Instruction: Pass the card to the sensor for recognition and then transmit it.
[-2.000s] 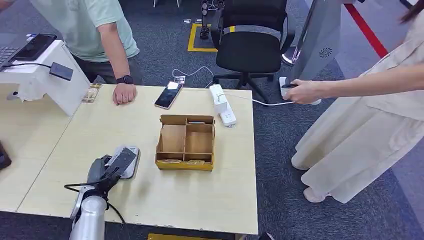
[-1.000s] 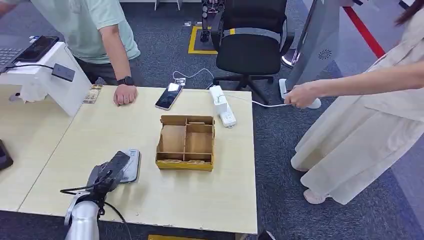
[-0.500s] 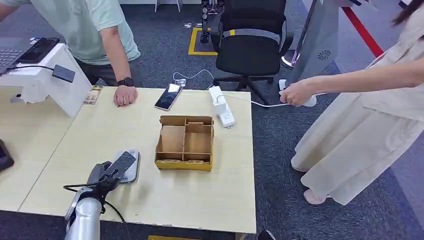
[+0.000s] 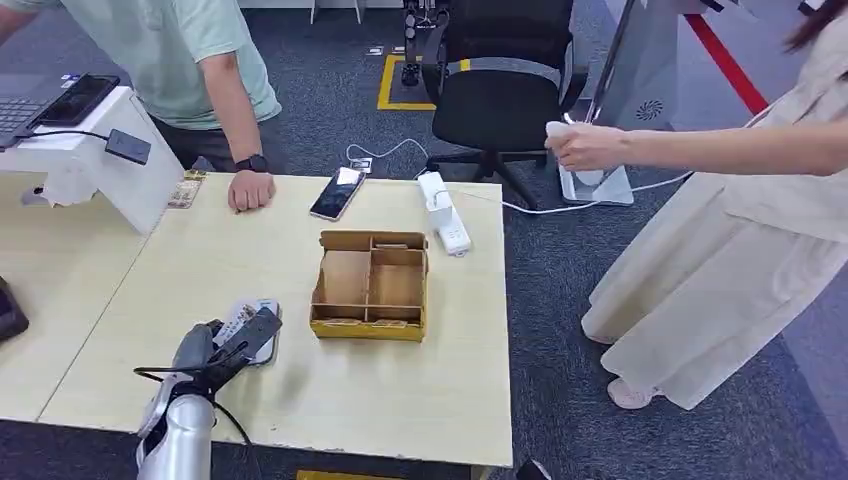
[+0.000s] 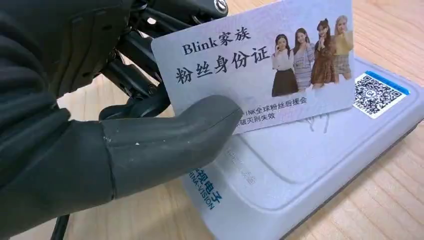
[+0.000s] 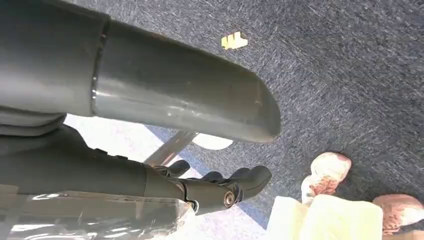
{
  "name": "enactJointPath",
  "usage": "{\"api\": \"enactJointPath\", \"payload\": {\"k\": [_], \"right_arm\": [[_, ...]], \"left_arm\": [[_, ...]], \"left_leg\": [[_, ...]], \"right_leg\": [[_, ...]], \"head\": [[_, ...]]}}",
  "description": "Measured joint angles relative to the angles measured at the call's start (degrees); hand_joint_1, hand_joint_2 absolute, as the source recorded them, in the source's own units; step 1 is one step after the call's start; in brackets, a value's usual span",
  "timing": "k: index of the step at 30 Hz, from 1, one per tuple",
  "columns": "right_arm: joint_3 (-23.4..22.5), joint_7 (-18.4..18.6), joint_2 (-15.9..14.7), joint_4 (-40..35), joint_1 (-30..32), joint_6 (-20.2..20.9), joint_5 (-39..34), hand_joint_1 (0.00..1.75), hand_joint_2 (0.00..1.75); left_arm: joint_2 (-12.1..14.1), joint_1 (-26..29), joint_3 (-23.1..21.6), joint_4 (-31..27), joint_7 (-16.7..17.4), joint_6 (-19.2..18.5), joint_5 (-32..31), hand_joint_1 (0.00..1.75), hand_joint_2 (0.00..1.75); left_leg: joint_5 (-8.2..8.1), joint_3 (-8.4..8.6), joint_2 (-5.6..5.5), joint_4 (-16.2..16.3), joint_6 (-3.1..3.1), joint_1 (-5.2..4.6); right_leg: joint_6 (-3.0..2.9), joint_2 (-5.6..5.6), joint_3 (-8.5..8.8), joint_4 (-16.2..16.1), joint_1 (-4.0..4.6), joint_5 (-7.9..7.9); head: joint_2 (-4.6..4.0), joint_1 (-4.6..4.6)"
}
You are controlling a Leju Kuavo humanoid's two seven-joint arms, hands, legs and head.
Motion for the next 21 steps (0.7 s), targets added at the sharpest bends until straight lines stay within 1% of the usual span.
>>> {"api": "enactJointPath", "payload": {"k": [2, 4, 6, 7, 9, 10, 12, 15, 21], "right_arm": [[0.0, 0.1, 0.0, 0.0, 0.0, 0.0, 0.0, 0.00, 0.00], [0.0, 0.4, 0.0, 0.0, 0.2, 0.0, 0.0, 0.00, 0.00], [0.0, 1.0, 0.0, -0.2, 0.6, -0.2, 0.0, 0.00, 0.00], [0.0, 1.0, 0.1, -0.4, 0.9, -0.3, 0.0, 0.00, 0.00], [0.3, 1.2, 0.4, -0.6, 1.5, -0.7, 0.0, 0.00, 0.00], [0.6, 1.4, 0.5, -0.6, 1.7, -0.9, 0.0, 0.00, 0.00], [1.0, 1.6, 0.9, -0.7, 2.1, -0.9, 0.0, 0.00, 0.00], [1.9, 2.0, 1.1, -0.7, 2.1, -0.9, 0.0, 0.00, 0.00], [3.3, 2.5, 1.3, -0.8, 2.1, -0.5, 0.0, 0.00, 0.00]], "left_arm": [[-0.2, 0.1, 0.0, 0.0, -0.9, 1.0, -0.3, 1.75, 1.75], [-0.2, 0.3, -0.4, 0.0, -3.7, 5.0, -1.9, 1.75, 1.75], [-0.2, 0.7, -1.2, -0.2, -6.9, 11.0, -3.3, 1.75, 1.75], [-0.2, 1.0, -1.5, -0.5, -8.1, 13.3, -3.7, 1.75, 1.75], [-0.3, 1.6, -2.9, -2.3, -12.6, 19.8, -3.5, 1.75, 1.75], [-0.3, 1.6, -3.6, -3.2, -14.5, 22.4, -3.4, 1.75, 1.75], [-0.3, 1.6, -4.7, -4.8, -16.9, 25.8, -3.2, 1.75, 1.75], [-0.3, 1.5, -5.8, -6.9, -18.6, 28.7, -3.5, 1.75, 1.75], [-0.3, 0.0, -6.2, -9.3, -18.5, 31.0, -5.0, 1.75, 1.75]], "left_leg": [[0.00, -0.02, 0.00, 0.0, 0.00, -0.01], [0.00, -0.06, 0.00, 0.0, 0.00, 0.00], [0.02, -0.20, 0.01, 0.0, 0.02, 0.00], [0.03, -0.30, 0.01, 0.0, 0.03, 0.02], [0.07, -0.52, 0.01, 0.1, 0.04, 0.05], [0.08, -0.59, 0.01, 0.1, 0.05, 0.05], [0.08, -0.67, 0.01, 0.1, 0.05, 0.03], [0.08, -0.86, 0.01, 0.1, 0.06, 0.04], [0.08, -0.95, 0.01, 0.1, 0.06, 0.03]], "right_leg": [[0.00, 0.00, -0.03, 0.0, 0.00, 0.00], [0.00, 0.00, -0.08, 0.0, 0.00, 0.00], [-0.01, 0.01, -0.23, 0.0, 0.00, 0.04], [-0.02, 0.01, -0.32, 0.0, 0.00, 0.05], [-0.09, 0.01, -0.53, 0.0, 0.01, 0.14], [-0.09, 0.01, -0.60, 0.0, 0.01, 0.15], [-0.10, 0.03, -0.68, 0.0, 0.01, 0.14], [-0.09, 0.04, -0.87, 0.0, 0.01, 0.15], [-0.09, 0.03, -0.96, 0.0, 0.01, 0.15]], "head": [[0.02, 0.00], [0.00, 0.00], [0.02, 0.02], [0.00, 0.02], [0.02, 0.02], [0.02, 0.00], [0.00, 0.00], [0.00, 0.02], [0.02, 0.00]]}}
